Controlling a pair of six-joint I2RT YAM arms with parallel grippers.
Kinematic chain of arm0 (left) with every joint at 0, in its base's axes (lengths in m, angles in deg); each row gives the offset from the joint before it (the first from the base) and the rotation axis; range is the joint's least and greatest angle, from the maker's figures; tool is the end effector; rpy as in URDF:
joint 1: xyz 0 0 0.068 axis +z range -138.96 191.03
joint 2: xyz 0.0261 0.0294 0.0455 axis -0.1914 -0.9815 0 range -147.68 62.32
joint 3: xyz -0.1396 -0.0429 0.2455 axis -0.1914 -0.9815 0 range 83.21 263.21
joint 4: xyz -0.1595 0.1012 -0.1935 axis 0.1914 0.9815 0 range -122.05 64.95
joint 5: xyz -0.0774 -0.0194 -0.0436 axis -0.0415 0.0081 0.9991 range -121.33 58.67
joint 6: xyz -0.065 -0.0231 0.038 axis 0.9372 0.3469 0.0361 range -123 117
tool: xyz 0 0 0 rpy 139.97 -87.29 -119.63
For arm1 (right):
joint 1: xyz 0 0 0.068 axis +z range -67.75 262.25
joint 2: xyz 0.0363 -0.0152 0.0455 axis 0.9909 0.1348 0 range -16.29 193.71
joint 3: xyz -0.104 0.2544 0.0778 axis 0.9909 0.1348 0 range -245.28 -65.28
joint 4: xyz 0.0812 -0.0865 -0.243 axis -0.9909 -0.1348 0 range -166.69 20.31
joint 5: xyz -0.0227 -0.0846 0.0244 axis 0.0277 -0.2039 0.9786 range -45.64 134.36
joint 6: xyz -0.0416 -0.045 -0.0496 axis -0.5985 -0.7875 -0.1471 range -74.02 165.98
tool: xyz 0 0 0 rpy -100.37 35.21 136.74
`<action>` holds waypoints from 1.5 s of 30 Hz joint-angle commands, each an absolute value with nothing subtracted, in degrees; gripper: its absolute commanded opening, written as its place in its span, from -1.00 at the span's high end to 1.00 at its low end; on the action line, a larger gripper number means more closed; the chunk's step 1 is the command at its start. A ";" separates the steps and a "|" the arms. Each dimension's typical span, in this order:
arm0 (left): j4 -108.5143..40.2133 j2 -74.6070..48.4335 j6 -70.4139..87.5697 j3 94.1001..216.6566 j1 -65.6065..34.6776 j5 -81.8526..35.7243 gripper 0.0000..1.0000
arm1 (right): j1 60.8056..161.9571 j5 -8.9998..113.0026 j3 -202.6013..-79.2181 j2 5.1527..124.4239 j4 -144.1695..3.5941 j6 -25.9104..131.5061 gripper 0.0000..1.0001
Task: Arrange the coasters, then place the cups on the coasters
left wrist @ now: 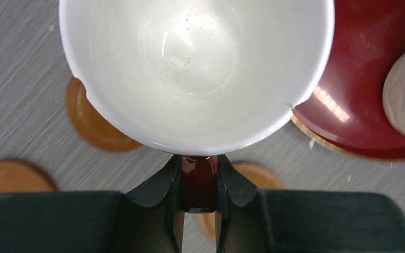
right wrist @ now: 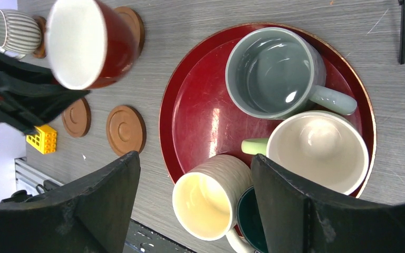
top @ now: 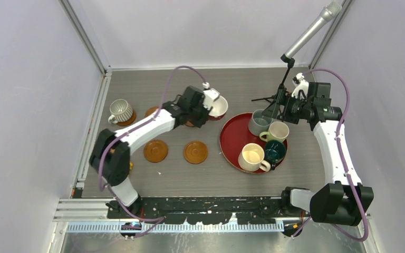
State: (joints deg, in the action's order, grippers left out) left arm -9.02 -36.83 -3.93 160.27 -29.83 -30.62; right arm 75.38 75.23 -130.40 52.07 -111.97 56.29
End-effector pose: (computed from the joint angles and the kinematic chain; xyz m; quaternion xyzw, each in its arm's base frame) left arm 0.3189 -0.2770 0.2467 0.3318 0.8626 -0.1357 0.3569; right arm 0.2700 0.0025 0.3225 0.0337 0.8972 0.2571 0.3573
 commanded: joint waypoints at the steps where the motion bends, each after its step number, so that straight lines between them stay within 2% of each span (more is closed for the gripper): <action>1: -8.78 -23.74 -12.79 157.18 -22.32 -20.90 1.00 | 75.22 76.95 -132.16 53.47 -111.62 55.13 -0.61; 6: -1.79 -13.94 -16.17 152.45 -8.42 -7.30 1.00 | 75.35 76.93 -132.20 54.58 -111.84 54.88 -0.59; 11: 4.04 -6.94 -23.45 149.01 4.27 -1.55 1.00 | 75.70 76.79 -133.39 55.80 -112.93 53.96 -0.58; 15: 8.31 -2.86 -32.15 147.15 19.49 7.23 1.00 | 75.92 76.32 -134.54 56.54 -114.09 52.84 -0.57; 21: 22.80 -5.17 -50.20 149.73 37.89 17.76 1.00 | 76.43 76.55 -135.14 57.09 -115.25 51.84 -0.57; 26: 30.28 -8.78 -62.39 151.71 48.85 21.52 1.00 | 77.36 76.51 -136.60 57.90 -117.24 49.91 -0.58; 34: 34.97 -14.21 -76.65 153.12 60.83 25.34 1.00 | 80.12 74.43 -143.54 62.40 -121.37 47.00 -0.59; 39: 38.16 -16.22 -87.68 151.50 65.12 27.50 1.00 | 82.25 72.61 -149.65 66.50 -124.44 46.31 -0.60; 45: 35.01 -17.76 -94.35 147.12 68.82 29.43 1.00 | 86.90 70.38 -158.62 72.83 -129.60 43.26 -0.60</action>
